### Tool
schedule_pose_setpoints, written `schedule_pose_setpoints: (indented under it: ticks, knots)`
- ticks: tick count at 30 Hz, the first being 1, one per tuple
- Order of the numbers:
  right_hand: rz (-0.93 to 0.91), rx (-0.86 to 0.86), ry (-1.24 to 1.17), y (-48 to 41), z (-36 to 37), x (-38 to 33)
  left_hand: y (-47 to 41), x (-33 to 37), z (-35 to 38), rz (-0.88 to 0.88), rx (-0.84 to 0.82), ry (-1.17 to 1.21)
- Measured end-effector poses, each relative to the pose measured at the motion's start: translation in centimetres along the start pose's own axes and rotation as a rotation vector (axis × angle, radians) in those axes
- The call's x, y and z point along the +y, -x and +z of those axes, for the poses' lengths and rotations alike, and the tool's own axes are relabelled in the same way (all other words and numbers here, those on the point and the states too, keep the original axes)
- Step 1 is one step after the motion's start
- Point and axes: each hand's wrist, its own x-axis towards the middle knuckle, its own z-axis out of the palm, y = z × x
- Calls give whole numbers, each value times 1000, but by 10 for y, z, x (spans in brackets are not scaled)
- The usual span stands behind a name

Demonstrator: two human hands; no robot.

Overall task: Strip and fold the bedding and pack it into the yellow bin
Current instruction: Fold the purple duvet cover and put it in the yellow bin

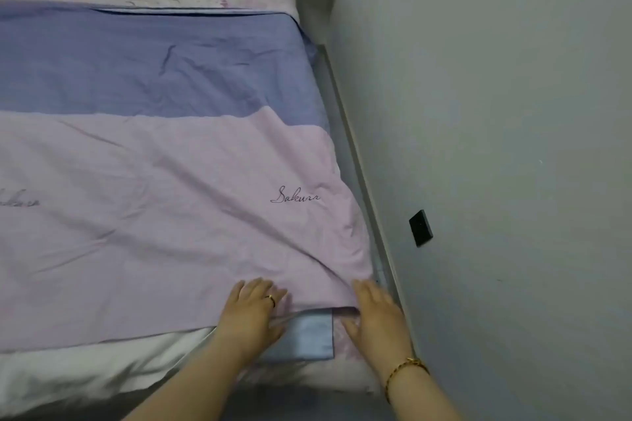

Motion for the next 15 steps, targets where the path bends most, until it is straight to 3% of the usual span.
schedule_pose_setpoints:
  ticks: [2,3,8,11,13,15]
  knots:
    - [-55,92,30,-9,7,5,-8,4,12,-76,-73,51]
    - [-78,50,111,-15,20,13,-8,4,19,-106,-101,52]
    - [-168,209,101,-33,37,34,-6,-6,36,-181,-21,30]
    - [-192,286,-126,-44,33,34,-8,-10,28,-172,-52,23]
    - [-80,354,-385,-46,18,25,-9,-9,22,-195,-64,26]
    - [64,280,-633,-48,0,15,-12,-9,18,-208,-38,-9]
